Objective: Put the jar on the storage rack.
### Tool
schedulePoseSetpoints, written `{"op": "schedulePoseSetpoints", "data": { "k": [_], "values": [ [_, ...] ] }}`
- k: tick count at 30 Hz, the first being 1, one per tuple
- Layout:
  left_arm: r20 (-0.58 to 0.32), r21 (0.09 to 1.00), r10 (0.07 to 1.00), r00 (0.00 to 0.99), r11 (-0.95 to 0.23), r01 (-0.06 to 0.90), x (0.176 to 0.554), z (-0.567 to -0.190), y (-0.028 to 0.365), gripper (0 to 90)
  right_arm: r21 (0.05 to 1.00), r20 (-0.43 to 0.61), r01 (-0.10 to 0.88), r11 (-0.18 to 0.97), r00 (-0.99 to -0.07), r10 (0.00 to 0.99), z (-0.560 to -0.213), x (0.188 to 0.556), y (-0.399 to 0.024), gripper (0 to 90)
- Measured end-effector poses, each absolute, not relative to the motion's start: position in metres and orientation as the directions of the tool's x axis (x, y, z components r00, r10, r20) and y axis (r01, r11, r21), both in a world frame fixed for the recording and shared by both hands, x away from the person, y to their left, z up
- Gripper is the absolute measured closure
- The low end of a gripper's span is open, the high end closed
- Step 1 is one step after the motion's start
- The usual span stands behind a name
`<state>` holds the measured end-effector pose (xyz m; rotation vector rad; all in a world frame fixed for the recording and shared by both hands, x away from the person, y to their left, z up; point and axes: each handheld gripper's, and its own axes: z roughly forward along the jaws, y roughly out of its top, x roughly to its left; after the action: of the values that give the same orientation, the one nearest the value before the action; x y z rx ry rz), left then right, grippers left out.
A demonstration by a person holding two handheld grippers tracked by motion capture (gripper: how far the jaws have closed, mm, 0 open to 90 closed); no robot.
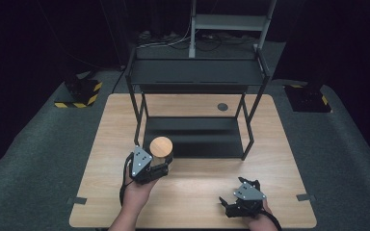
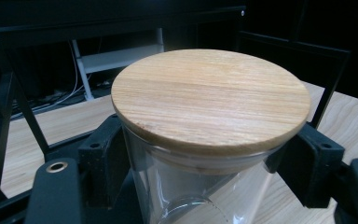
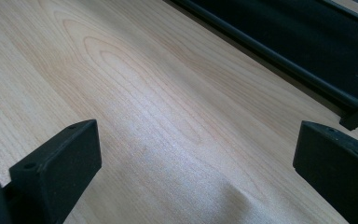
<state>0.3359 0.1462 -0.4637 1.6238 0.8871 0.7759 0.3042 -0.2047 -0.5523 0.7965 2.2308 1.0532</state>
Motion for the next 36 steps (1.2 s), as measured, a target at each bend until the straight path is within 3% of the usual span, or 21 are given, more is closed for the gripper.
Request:
{"op": "schedulePoseSetpoints", "data": {
  "k": [36],
  "values": [
    [0.041, 0.979, 0.862, 0.505, -0.135, 0.151, 0.354, -0.463, 0.133, 26.3, 0.811, -0.214, 0.277, 0.515, -0.679, 0.702, -0.552, 0.304, -0.205, 0.0]
  ]
}}
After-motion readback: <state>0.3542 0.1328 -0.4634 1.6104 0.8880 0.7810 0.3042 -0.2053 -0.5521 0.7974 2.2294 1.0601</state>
